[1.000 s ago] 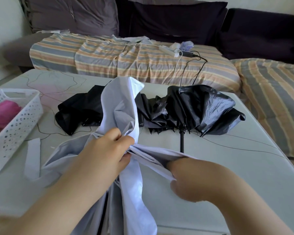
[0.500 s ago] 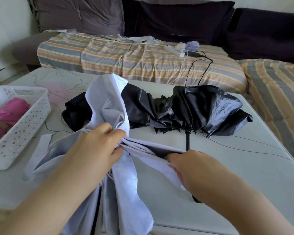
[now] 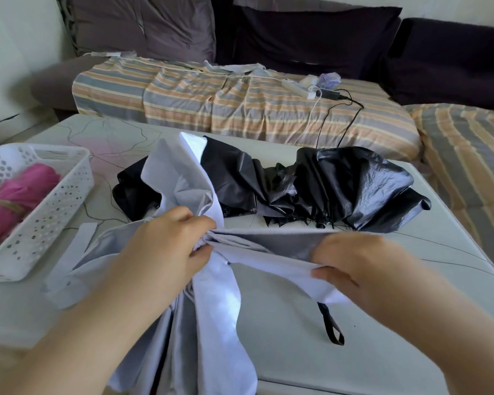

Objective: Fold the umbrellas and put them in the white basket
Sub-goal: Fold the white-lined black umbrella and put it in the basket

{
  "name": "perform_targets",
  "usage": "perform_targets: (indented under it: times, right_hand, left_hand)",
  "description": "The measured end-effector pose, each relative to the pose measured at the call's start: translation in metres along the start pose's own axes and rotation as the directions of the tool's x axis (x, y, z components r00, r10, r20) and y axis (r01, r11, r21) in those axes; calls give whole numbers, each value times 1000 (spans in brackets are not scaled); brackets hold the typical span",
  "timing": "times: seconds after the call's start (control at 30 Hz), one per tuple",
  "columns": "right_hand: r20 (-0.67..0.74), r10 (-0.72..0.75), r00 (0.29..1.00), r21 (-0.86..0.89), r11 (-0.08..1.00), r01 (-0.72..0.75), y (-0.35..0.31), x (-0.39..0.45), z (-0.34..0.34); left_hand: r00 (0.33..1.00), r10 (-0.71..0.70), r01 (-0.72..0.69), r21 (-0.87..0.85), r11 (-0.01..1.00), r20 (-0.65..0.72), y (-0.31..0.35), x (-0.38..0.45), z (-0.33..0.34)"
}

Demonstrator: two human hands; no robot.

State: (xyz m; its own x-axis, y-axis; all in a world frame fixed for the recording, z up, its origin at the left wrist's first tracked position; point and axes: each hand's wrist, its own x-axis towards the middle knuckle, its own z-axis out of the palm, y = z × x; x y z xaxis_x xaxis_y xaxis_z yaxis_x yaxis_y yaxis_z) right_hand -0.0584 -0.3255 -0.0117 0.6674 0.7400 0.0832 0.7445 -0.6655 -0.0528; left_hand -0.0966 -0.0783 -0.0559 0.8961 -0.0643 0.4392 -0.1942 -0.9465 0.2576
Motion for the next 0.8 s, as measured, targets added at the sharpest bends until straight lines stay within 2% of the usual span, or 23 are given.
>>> perform_targets:
  times: [0.07, 0.13, 0.2, 0.23, 0.3, 0.37, 0.43, 0.53, 0.6, 0.7, 0.77, 0.8]
  right_hand:
    - [-165, 25, 986, 170, 985, 3, 12, -10, -1]
    - [-270, 127, 954, 349, 937, -26, 11, -14, -6]
    - [-282, 176, 943, 430, 902, -40, 5, -11, -8]
    - [-229, 187, 955, 446, 893, -67, 0, -8, -8]
    - [8, 219, 976, 417, 886, -203, -16, -4, -5]
    - [270, 228, 935, 230, 928, -293, -31, -6, 3]
    - [346, 246, 906, 30, 962, -273, -41, -5, 9]
    - [362, 340, 868, -107, 940, -324, -34, 1, 15]
    - [399, 318, 860, -161, 948, -275, -32, 2, 7]
    - [357, 217, 909, -92, 976, -197, -23, -7, -2]
    - [231, 108, 967, 54, 991, -124, -12, -13, -3]
    - [116, 67, 991, 123, 989, -81, -2, -14, 1]
  left_hand:
    - [1000, -13, 12, -42, 999, -10, -3, -1, 0]
    - [1000, -18, 17, -84, 996, -14, -8, -3, -1]
    - [1000, -4, 4, -76, 997, 0, -8, -4, -3]
    - [1000, 3, -3, -58, 998, 2, -6, -4, -4]
    - [1000, 3, -3, -41, 999, 6, -2, -5, -4]
    - [1000, -10, 11, -47, 999, 10, 0, -6, -5]
    - [999, -36, 36, -48, 998, 1, -1, -7, -6]
    - [997, -78, 75, -95, 993, -28, -6, -7, -7]
    - [995, -99, 95, -124, 988, -24, -10, -6, -9]
    - [993, -121, 120, -149, 982, 3, -15, -6, -12]
    - [990, -144, 140, -154, 978, -13, -19, -4, -15]
    - [988, -153, 148, -155, 977, -24, -21, -3, -17]
